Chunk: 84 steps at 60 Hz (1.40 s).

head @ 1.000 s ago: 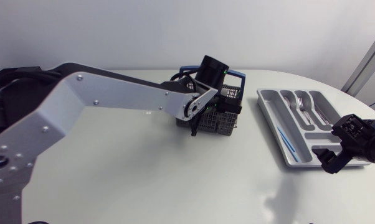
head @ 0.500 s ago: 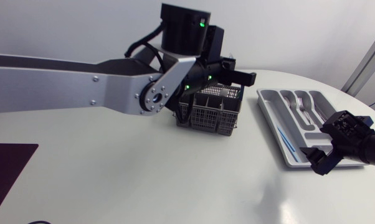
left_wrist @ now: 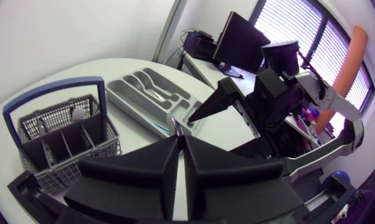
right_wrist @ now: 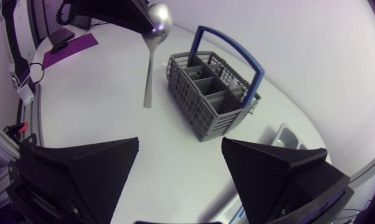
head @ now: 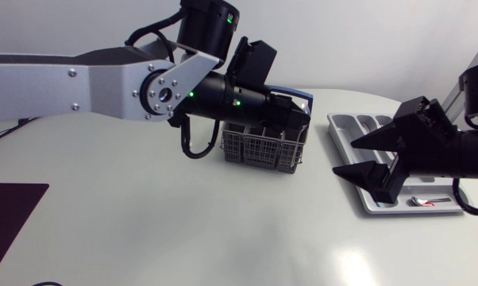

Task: Unload the cutlery basket into the drawer organizer.

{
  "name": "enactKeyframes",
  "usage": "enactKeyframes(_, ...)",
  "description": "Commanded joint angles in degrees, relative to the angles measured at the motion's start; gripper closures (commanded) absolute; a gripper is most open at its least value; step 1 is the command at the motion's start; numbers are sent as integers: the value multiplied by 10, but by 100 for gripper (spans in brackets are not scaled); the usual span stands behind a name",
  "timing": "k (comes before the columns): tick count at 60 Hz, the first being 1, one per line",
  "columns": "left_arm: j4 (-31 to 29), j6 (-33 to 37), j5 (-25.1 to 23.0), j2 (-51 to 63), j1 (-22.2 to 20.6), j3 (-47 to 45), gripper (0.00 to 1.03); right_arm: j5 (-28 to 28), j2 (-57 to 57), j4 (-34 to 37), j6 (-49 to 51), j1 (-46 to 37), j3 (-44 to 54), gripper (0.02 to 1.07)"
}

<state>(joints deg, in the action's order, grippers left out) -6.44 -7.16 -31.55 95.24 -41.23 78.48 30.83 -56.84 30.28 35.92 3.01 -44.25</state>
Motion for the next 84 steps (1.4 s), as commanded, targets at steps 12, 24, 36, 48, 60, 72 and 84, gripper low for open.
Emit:
enactKeyframes(12, -61, 30, -151, 1, 27, 23, 96, 77, -65, 4, -37, 60, -28, 23)
enactKeyframes(24, -82, 44, -216, 5, 32, 20, 96, 132, -86, 4, -53, 81, -51, 37)
enactKeyframes(36, -87, 51, -223, 6, 29, 19, 96, 158, -91, 5, -69, 103, -65, 59)
enactKeyframes(48, -87, 57, -224, 7, 31, 11, 96, 162, -90, -3, -78, 107, -63, 91)
enactKeyframes(60, -84, 59, -224, 9, 32, 7, 96, 165, -84, -3, -81, 106, -54, 97)
enactKeyframes(72, -82, 58, -224, 9, 32, 12, 70, 160, -81, -3, -77, 106, -39, 100)
enactKeyframes(84, -82, 48, -212, 7, 41, 45, 34, 139, -80, -1, -64, 97, -13, 100)
